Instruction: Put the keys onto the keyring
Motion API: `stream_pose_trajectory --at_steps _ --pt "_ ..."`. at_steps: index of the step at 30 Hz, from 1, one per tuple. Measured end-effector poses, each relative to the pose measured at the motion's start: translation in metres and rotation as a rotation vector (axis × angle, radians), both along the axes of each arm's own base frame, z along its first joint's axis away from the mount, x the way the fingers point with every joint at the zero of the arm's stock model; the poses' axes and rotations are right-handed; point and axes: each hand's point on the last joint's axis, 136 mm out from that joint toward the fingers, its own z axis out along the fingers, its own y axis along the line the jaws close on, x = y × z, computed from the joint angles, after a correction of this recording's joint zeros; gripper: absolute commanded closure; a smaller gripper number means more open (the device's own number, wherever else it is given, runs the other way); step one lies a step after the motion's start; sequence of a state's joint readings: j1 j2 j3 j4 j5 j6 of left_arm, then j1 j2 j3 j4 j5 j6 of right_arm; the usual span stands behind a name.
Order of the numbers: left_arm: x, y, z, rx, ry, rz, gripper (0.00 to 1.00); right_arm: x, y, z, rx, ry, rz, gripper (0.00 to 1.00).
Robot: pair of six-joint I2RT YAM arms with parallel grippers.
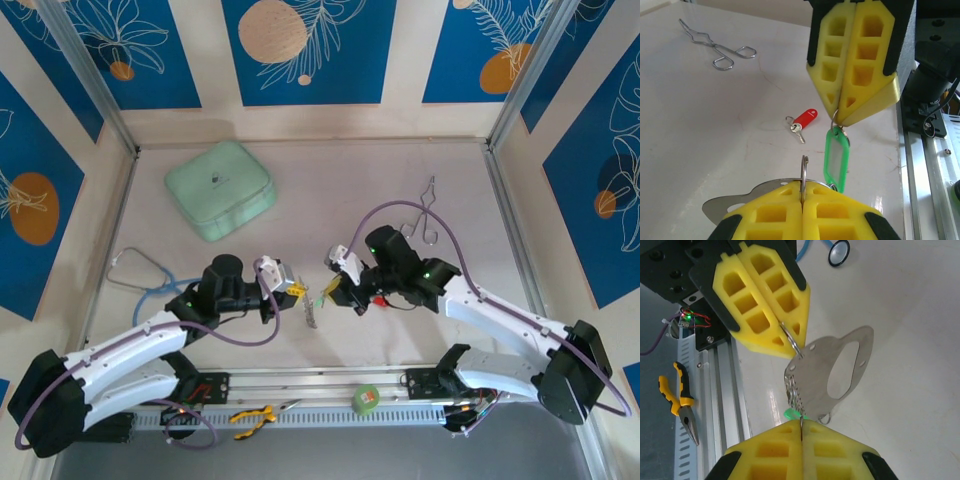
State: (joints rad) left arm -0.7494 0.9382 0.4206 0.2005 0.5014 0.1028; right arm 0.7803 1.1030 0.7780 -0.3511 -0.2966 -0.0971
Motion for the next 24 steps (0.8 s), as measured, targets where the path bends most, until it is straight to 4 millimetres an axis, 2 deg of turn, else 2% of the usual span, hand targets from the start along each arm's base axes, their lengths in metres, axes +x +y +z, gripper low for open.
stream_pose_trajectory --at_steps 9,24 --pt "-0.001 -0.001 -0.004 0.011 0.003 -0.012 1.0 -0.006 0.016 0.012 0.049 -0.025 0.079 1.0" --pt "-0.002 -0.003 -0.008 0.02 0.012 -0.018 1.0 -0.004 0.028 0.008 0.052 -0.034 0.097 1.0"
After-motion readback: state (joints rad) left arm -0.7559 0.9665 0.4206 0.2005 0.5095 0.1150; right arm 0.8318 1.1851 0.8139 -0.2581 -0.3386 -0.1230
